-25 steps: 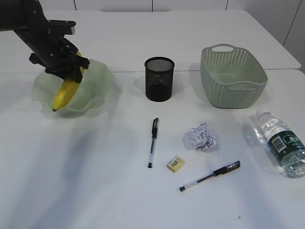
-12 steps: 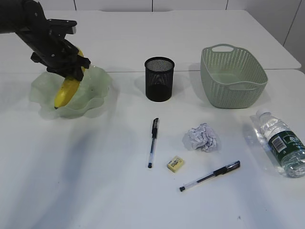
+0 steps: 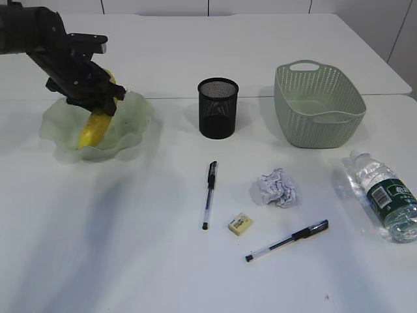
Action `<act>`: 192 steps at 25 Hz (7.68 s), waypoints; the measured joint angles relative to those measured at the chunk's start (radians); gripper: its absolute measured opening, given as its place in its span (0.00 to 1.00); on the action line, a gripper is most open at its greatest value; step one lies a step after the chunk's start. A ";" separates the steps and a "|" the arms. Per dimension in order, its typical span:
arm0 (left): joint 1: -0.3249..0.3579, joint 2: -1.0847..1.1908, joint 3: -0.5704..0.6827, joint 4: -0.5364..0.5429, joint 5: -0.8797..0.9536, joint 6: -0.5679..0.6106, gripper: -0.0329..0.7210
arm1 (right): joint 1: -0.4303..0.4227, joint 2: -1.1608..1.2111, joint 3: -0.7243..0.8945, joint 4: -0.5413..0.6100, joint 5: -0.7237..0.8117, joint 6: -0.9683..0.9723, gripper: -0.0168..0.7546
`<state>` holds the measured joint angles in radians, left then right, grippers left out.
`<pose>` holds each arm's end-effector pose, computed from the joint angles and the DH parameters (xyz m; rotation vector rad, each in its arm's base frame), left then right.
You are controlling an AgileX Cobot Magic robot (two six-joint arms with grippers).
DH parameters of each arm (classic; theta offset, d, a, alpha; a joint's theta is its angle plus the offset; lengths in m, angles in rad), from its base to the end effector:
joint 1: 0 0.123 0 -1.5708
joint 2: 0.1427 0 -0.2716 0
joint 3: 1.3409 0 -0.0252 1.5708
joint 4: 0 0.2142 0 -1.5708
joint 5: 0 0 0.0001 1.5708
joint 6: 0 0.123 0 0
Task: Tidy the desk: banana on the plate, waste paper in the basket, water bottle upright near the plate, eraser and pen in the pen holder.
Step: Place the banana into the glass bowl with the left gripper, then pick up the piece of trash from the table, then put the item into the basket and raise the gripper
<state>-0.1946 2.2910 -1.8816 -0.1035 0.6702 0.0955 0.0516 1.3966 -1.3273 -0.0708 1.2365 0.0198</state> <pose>0.4741 -0.1015 0.1530 0.2918 2.5480 -0.1511 0.2476 0.0046 0.3083 -0.0601 2.7855 -0.0812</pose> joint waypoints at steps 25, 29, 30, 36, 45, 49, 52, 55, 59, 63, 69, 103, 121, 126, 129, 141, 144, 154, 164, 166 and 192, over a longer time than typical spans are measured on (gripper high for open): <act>0.000 0.011 -0.012 -0.049 -0.074 0.000 0.52 | 0.000 0.000 0.000 -0.002 -0.010 0.000 0.46; 0.000 -0.013 -0.076 -0.045 -0.047 0.000 0.52 | 0.000 0.000 0.000 0.009 -0.015 0.000 0.46; 0.000 -0.023 -0.101 -0.040 -0.036 0.000 0.52 | 0.000 0.000 0.000 0.016 -0.020 0.000 0.46; 0.000 -0.094 -0.193 0.009 0.009 0.000 0.52 | 0.000 0.033 0.000 0.101 -0.031 0.000 0.46; 0.000 -0.148 -0.270 0.042 0.142 0.000 0.52 | 0.000 0.130 0.000 0.262 -0.077 -0.068 0.46; 0.000 -0.156 -0.323 0.043 0.206 0.000 0.52 | 0.000 0.186 0.000 0.366 -0.084 -0.095 0.48; 0.000 -0.158 -0.342 0.042 0.233 0.000 0.52 | 0.000 0.230 0.000 0.428 -0.091 -0.109 0.57; 0.000 -0.162 -0.344 0.042 0.246 0.000 0.52 | 0.018 0.275 0.000 0.459 -0.110 -0.126 0.68; 0.000 -0.171 -0.345 0.042 0.260 0.000 0.52 | 0.077 0.326 0.000 0.468 -0.169 -0.184 0.72; 0.000 -0.174 -0.347 0.042 0.281 0.000 0.52 | 0.147 0.370 -0.003 0.472 -0.232 -0.225 0.73; 0.000 -0.174 -0.347 0.040 0.319 0.000 0.52 | 0.217 0.451 -0.077 0.455 -0.263 -0.283 0.73; 0.000 -0.174 -0.347 0.040 0.342 0.000 0.52 | 0.285 0.642 -0.180 0.250 -0.267 -0.330 0.73; 0.000 -0.174 -0.347 0.031 0.342 0.000 0.52 | 0.285 0.679 -0.180 0.249 -0.283 -0.334 0.73; 0.000 -0.174 -0.347 0.031 0.344 0.000 0.52 | 0.285 0.688 -0.180 0.249 -0.281 -0.334 0.73; 0.000 -0.174 -0.347 0.031 0.344 0.000 0.52 | 0.285 0.688 -0.180 0.249 -0.281 -0.334 0.73; 0.002 -0.174 -0.347 0.034 0.344 0.000 0.52 | 0.285 0.688 -0.180 0.224 -0.265 -0.336 0.32; 0.002 -0.174 -0.347 0.035 0.344 0.000 0.52 | 0.285 0.688 -0.180 0.220 -0.263 -0.336 0.26; 0.002 -0.174 -0.347 0.035 0.344 0.000 0.52 | 0.285 0.688 -0.180 0.202 -0.250 -0.336 0.05; 0.002 -0.174 -0.347 0.036 0.344 0.000 0.52 | 0.285 0.689 -0.261 0.198 -0.198 -0.336 0.04; 0.002 -0.174 -0.347 0.036 0.344 0.000 0.52 | 0.285 0.690 -0.311 0.198 -0.183 -0.334 0.04; 0.002 -0.174 -0.347 0.038 0.362 0.000 0.52 | 0.192 0.695 -0.656 0.003 -0.395 -0.108 0.04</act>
<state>-0.1923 2.1168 -2.2291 -0.0650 1.0319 0.0955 0.2437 2.0917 -1.9829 -0.0679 0.8411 -0.0879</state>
